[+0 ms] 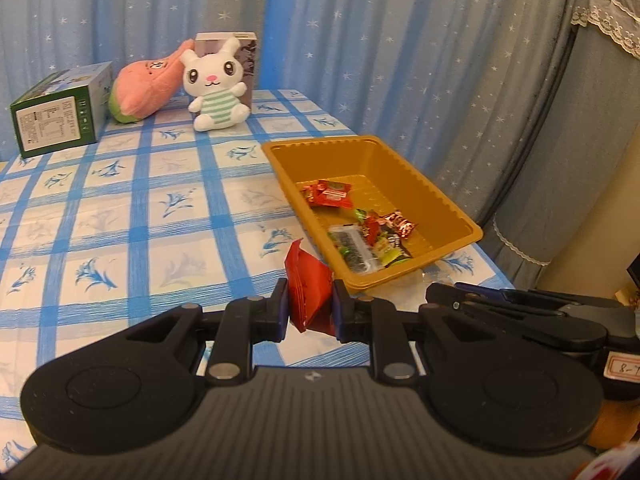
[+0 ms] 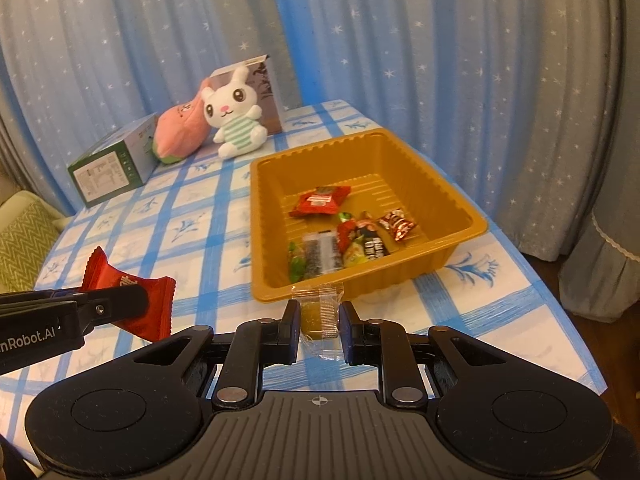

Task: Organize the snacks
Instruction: 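Carry both held candies over the orange tray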

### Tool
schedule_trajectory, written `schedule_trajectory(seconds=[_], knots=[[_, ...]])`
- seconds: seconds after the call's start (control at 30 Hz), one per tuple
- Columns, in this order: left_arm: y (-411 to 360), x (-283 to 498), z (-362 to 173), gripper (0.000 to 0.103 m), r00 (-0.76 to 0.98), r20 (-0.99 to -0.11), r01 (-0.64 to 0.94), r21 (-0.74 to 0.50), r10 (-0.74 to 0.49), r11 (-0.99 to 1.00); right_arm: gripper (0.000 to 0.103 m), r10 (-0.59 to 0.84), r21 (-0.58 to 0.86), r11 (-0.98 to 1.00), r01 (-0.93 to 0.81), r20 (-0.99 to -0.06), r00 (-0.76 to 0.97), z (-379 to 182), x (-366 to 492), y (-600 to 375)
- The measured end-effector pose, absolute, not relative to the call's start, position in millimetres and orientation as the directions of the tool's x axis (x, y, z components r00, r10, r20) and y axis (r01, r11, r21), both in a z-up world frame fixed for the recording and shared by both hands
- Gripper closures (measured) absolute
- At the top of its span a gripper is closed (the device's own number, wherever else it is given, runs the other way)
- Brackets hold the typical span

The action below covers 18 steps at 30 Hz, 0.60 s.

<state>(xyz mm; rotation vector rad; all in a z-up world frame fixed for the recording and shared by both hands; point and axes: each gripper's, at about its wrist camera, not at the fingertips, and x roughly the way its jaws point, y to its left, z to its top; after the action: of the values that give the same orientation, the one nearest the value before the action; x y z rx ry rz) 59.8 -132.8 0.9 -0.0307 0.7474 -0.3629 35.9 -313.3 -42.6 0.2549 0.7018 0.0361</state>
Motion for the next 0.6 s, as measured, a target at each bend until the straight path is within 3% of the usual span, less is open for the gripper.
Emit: schedule_trajectory(seconds=[0.6], knots=[[-174,79,5,0.084,0.645,-0.648,0.377,-0.191,-0.405,0.906,0.082,0.061,0.247,0.962,0.117,-0.609,0.791,-30,46,-354]])
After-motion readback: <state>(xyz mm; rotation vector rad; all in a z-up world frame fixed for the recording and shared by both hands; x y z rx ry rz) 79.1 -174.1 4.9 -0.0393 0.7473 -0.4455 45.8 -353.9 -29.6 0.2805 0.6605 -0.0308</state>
